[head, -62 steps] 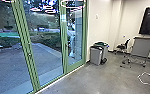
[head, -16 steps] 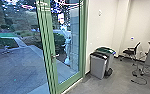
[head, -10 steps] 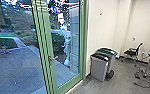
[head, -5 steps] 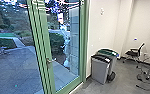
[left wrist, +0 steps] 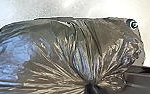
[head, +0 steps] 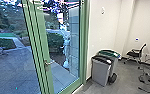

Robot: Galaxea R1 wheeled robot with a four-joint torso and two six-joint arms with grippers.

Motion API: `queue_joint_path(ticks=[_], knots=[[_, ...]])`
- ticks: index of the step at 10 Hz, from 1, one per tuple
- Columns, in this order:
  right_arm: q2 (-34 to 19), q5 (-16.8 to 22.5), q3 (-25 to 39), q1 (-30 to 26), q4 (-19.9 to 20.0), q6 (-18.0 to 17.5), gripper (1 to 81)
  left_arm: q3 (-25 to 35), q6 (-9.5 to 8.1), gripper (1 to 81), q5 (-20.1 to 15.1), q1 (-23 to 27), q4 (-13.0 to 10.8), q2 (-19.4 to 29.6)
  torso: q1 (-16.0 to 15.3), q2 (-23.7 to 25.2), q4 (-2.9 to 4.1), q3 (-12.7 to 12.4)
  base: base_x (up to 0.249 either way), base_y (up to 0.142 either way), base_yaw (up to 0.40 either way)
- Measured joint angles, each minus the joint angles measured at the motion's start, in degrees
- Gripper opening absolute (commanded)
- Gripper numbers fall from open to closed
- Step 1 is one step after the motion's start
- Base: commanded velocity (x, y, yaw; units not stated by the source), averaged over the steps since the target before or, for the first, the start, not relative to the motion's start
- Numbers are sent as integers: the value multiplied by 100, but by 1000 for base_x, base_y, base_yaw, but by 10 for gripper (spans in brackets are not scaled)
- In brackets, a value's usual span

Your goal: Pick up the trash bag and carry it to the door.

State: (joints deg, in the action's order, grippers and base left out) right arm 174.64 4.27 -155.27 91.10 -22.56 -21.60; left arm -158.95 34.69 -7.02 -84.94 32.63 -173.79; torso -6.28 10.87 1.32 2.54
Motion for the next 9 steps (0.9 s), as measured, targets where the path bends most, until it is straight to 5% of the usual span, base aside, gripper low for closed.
queue_joint_path(ticks=[9], knots=[[26, 6, -2, -1, 0, 0, 811, 0, 0, 10, -2, -20, -2, 0, 0, 0, 0, 0, 134, 0, 0]])
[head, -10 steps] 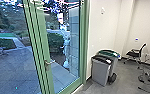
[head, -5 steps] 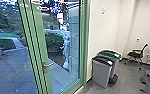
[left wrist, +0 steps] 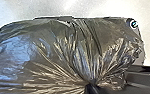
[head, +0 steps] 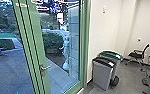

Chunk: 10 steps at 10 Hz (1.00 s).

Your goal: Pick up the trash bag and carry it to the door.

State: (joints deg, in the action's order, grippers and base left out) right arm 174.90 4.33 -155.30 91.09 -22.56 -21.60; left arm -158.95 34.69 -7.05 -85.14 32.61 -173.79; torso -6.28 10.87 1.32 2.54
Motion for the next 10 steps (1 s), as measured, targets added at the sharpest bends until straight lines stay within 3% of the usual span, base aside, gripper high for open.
queue_joint_path(ticks=[10], knots=[[0, -1, 0, 1, 0, 0, 811, 0, 2, 10, 0, 0, -1, 0, 0, 0, 0, 0, 134, 0, 0]])
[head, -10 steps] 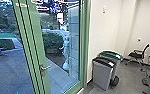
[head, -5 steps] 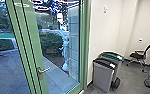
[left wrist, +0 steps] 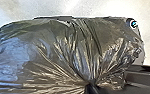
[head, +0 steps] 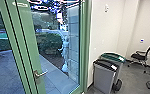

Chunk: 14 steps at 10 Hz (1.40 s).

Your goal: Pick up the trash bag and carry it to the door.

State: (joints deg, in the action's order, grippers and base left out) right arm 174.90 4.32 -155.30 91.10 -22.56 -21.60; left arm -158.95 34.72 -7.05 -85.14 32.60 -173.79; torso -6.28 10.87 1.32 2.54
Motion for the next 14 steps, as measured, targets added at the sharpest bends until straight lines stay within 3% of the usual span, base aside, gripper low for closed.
queue_joint_path(ticks=[14], knots=[[2, 0, -9, 2, 0, 0, 811, 0, 0, 10, 0, -2, 0, 0, 0, 0, 0, 0, 134, 0, 0]])
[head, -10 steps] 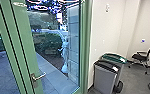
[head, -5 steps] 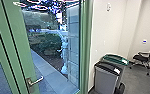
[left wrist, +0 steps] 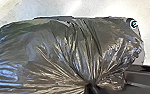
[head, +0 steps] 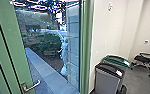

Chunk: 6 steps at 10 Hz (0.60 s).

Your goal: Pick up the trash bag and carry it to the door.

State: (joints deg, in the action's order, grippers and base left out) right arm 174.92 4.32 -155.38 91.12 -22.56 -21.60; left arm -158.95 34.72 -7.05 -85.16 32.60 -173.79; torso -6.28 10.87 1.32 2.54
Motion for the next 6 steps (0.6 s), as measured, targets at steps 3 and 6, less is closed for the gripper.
queue_joint_path(ticks=[3, 6], knots=[[0, 0, 0, 0, 0, 0, 811, 0, 0, 10, 0, 2, 0, -2, 0, 0, 0, 0, 130, 0, 0], [9, 0, 0, -2, 0, 0, 811, 0, 1, 10, 0, 5, 0, -5, -2, 0, 0, 0, 93, 0, 0]])
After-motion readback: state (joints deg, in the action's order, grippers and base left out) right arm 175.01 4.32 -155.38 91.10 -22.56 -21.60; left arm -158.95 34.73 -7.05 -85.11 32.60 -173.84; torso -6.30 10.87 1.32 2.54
